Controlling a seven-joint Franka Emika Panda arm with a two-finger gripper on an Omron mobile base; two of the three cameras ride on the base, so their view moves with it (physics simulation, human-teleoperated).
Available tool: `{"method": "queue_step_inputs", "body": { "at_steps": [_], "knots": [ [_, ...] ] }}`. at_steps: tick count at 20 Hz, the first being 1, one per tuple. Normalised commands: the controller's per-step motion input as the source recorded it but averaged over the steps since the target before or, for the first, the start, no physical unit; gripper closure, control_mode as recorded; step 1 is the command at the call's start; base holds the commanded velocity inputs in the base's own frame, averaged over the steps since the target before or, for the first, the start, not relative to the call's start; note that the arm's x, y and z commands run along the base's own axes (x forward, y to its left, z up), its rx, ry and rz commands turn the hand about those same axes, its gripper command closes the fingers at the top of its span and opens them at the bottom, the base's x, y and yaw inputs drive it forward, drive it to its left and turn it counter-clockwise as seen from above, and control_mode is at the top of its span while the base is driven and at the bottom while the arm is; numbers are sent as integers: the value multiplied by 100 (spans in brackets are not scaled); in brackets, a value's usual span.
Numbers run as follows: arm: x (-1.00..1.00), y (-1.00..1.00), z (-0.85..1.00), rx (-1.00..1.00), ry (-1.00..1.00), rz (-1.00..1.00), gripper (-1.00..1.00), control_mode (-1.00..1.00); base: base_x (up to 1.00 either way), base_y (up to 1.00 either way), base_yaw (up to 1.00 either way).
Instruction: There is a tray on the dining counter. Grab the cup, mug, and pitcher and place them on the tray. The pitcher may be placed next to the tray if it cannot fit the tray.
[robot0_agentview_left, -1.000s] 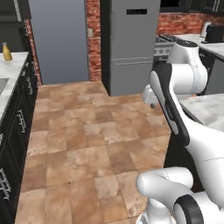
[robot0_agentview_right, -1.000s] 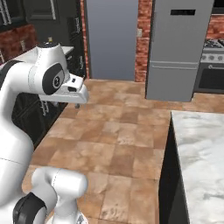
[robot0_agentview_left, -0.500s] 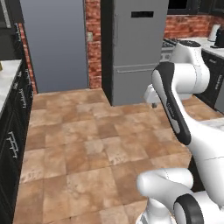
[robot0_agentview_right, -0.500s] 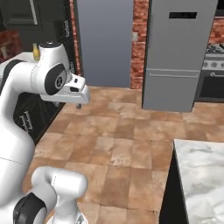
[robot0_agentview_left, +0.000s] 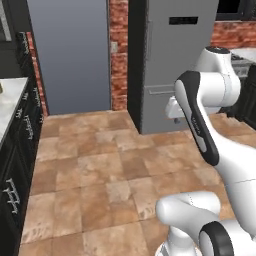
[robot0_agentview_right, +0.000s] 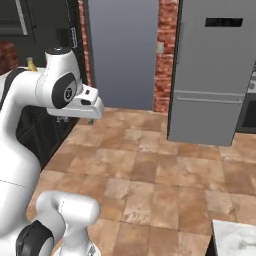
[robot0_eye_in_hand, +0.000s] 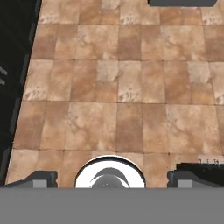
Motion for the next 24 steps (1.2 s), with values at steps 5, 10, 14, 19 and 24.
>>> {"method": "queue_step_inputs", "body": {
  "at_steps": [5,10,14,19,24],
  "knots": [
    [0,0,0,0,0,0,-100,100,100,-6,18],
    [0,0,0,0,0,0,-100,100,100,-24,25],
    [0,0,0,0,0,0,-100,100,100,-38,31],
    [0,0,0,0,0,0,-100,100,100,-53,39],
    [0,0,0,0,0,0,-100,100,100,-57,45]
  ]
}}
